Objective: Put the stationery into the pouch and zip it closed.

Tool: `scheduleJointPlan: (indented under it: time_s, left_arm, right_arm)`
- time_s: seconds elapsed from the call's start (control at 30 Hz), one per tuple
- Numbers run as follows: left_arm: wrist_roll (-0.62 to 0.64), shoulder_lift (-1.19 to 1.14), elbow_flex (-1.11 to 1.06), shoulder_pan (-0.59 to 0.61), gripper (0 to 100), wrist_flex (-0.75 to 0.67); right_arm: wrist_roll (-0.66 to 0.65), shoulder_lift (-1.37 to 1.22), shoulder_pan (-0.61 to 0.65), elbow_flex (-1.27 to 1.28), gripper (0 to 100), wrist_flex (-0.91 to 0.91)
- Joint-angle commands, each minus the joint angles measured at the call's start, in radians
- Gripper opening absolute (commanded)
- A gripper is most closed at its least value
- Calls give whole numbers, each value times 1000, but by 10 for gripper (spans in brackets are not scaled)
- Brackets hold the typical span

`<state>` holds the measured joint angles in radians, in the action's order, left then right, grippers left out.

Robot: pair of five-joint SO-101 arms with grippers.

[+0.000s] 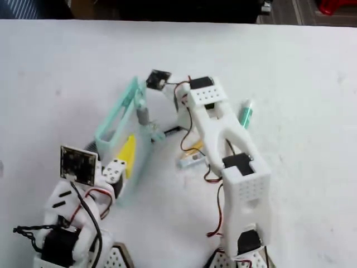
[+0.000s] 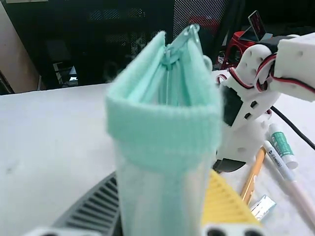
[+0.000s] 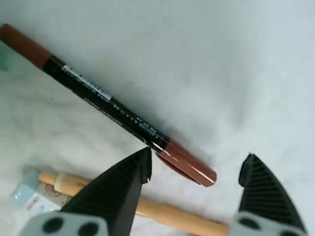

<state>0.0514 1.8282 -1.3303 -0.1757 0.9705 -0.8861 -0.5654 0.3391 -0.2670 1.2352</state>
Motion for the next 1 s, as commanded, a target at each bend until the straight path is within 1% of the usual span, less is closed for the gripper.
scheduleJointPlan:
  time_s: [0.0,0.1,0.17,0.37,0.53,0.63,0.7,0.9,0.97]
  left_arm:
    - [-3,-12,3,-1,162,-15]
    - [-3,-12,3,-1,162,-15]
    - [-3,-12,3,-1,162,-15]
    - [-3,-12,3,-1,162,-15]
    - [-3,-12,3,-1,162,-15]
    - [-3,-12,3,-1,162,-15]
    - [-3,-12,3,-1,162,-15]
    - [-3,-12,3,-4,162,-15]
    - [-3,-12,3,-4,162,-15]
  right_arm:
    - [-43,-4,-4,-43,258,30]
    - [-75,-13,-28,-66,249,81]
    - [-92,-22,-31,-63,248,81]
    - [-68,-136,-7,-101,248,-4]
    - [-66,-202,12,-167,247,8]
    - [-38,-197,28,-212,247,58]
    - [-43,-191,38,-236,247,91]
    - [-49,-249,76,-250,242,71]
    - [-49,-262,79,-252,208,53]
